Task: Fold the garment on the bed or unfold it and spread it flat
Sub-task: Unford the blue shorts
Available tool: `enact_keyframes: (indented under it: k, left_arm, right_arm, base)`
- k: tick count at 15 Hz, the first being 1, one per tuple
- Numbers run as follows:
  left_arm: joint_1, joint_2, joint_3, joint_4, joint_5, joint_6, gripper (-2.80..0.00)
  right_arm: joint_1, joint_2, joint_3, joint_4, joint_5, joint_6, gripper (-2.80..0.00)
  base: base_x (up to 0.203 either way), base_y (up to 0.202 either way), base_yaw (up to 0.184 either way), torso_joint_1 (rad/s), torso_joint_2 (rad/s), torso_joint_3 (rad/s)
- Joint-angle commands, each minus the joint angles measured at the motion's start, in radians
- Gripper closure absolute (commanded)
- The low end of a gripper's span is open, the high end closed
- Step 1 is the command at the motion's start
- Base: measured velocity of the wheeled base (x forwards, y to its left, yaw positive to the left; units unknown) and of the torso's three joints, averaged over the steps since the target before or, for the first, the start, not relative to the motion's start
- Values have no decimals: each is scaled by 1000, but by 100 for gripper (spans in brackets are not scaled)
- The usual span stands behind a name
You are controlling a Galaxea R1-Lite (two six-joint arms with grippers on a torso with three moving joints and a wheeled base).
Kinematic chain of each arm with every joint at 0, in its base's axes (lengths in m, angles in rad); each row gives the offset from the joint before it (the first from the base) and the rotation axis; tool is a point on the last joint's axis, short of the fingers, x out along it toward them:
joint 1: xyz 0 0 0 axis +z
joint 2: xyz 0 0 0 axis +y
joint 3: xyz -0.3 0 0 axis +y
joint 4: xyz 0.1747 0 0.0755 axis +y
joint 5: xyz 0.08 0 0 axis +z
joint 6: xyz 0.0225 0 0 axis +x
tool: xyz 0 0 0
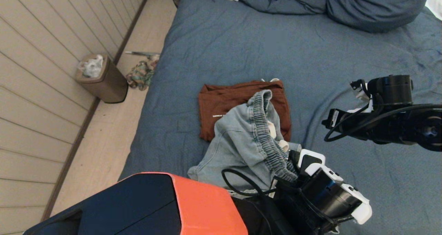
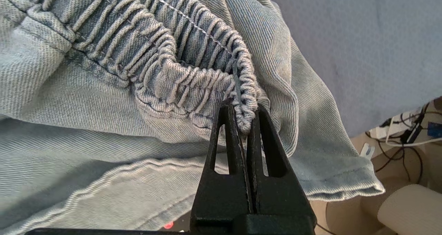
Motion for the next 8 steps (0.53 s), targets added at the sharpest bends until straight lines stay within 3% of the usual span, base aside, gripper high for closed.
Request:
enact_keyframes:
  k: [1,4,8]
  left_arm:
    - [15,-25,4,0,8,-1,0]
    - [52,-112,27,6,35,4,0]
    - [152,-321,189,3,42,8,0]
  right_arm:
    - [2,-2,2,1,1,2,0]
    - [7,-4,2,1,1,2,0]
    - [47,-7,-11,1,-1,2,0]
  base:
    - [0,0,0,0,0,0]
    - [0,0,0,0,0,0]
    - [0,0,0,0,0,0]
